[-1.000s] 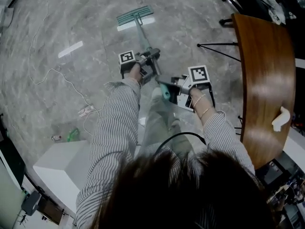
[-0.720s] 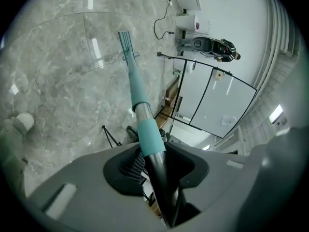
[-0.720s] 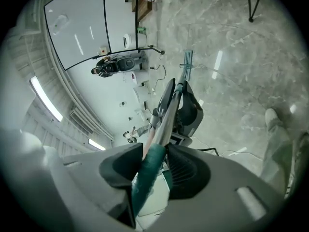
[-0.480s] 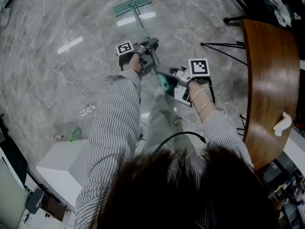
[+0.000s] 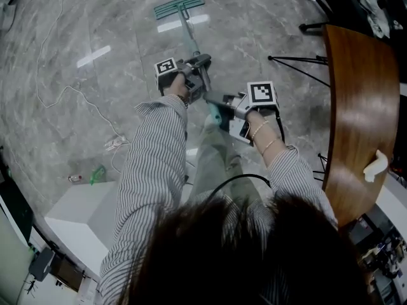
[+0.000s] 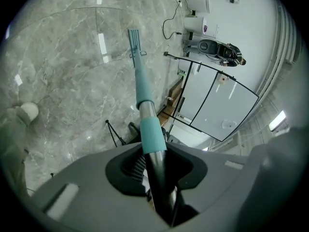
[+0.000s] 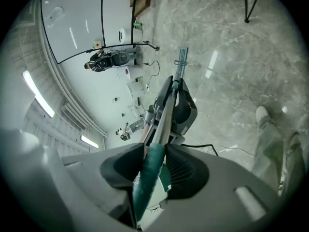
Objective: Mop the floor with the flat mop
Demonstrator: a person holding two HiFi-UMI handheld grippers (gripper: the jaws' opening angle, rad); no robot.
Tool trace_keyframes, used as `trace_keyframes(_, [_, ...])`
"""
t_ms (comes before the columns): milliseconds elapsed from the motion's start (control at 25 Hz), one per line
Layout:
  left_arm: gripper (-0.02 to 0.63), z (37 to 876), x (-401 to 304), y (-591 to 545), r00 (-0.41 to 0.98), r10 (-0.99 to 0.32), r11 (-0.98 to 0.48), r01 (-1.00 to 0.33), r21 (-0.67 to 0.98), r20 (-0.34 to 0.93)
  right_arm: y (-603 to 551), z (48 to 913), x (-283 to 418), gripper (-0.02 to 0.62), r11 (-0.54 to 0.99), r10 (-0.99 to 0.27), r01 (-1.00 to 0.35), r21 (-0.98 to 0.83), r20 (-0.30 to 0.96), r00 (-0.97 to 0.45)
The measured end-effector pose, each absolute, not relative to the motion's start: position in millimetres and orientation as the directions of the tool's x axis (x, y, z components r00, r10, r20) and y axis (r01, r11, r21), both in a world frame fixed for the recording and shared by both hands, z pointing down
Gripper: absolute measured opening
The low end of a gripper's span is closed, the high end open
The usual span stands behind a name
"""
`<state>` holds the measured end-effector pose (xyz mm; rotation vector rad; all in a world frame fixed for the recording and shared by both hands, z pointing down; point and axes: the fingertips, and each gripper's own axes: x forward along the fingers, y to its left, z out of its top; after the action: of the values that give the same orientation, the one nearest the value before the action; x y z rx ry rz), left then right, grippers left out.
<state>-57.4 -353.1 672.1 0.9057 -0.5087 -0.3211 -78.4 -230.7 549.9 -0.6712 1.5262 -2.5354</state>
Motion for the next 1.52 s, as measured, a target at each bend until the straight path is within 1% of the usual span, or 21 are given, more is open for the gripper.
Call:
trace_keyframes(200, [0.094,665,-62,-324,0.832,-0.494,0.582,0.102,0.807,0.251,-202,543,-86,0.141,-0.491,-0.283,-0.141,-0.860,0.311,-0.907])
trace_keyframes(400, [0.094,660,-50,-269,0.843,-0.484,0.575,0.105,0.811,0.234,-146,538,-75,0.143,-0.481,-0.251,-0.159,-0.862,0.309,-0.917])
trace_keyframes(640, [0.085,657,-27,-162,0.843,-0.496,0.584,0.146,0.798,0.208,-39,536,-52,0.142,-0.476,-0.208,-0.176,-0.862,0.304,-0.930])
trace_keyframes(840, [0.085,645,-4,-66,0.848,-0.491,0.579,0.146,0.802,0.200,56,524,-29,0.143,-0.471,-0.189,-0.176,-0.864,0.294,-0.937])
trace_keyframes(1040, [0.083,630,28,69,0.843,-0.506,0.580,0.173,0.796,0.185,191,508,4,0.143,-0.467,-0.134,-0.207,-0.859,0.300,-0.944])
trace_keyframes(1160, [0.078,633,36,104,0.843,-0.509,0.597,0.198,0.778,0.176,224,511,12,0.143,-0.476,-0.101,-0.218,-0.852,0.300,-0.949])
trace_keyframes(1240, [0.075,644,38,113,0.839,-0.515,0.619,0.222,0.753,0.176,230,519,14,0.143,-0.499,-0.112,-0.198,-0.844,0.289,-0.951])
trace_keyframes(1360, [0.065,631,53,161,0.835,-0.524,0.639,0.256,0.726,0.167,276,505,30,0.144,-0.538,-0.178,-0.126,-0.833,0.258,-0.950])
trace_keyframes(1520, [0.060,606,68,219,0.841,-0.519,0.642,0.262,0.721,0.157,335,482,42,0.144,-0.532,-0.159,-0.129,-0.837,0.248,-0.956])
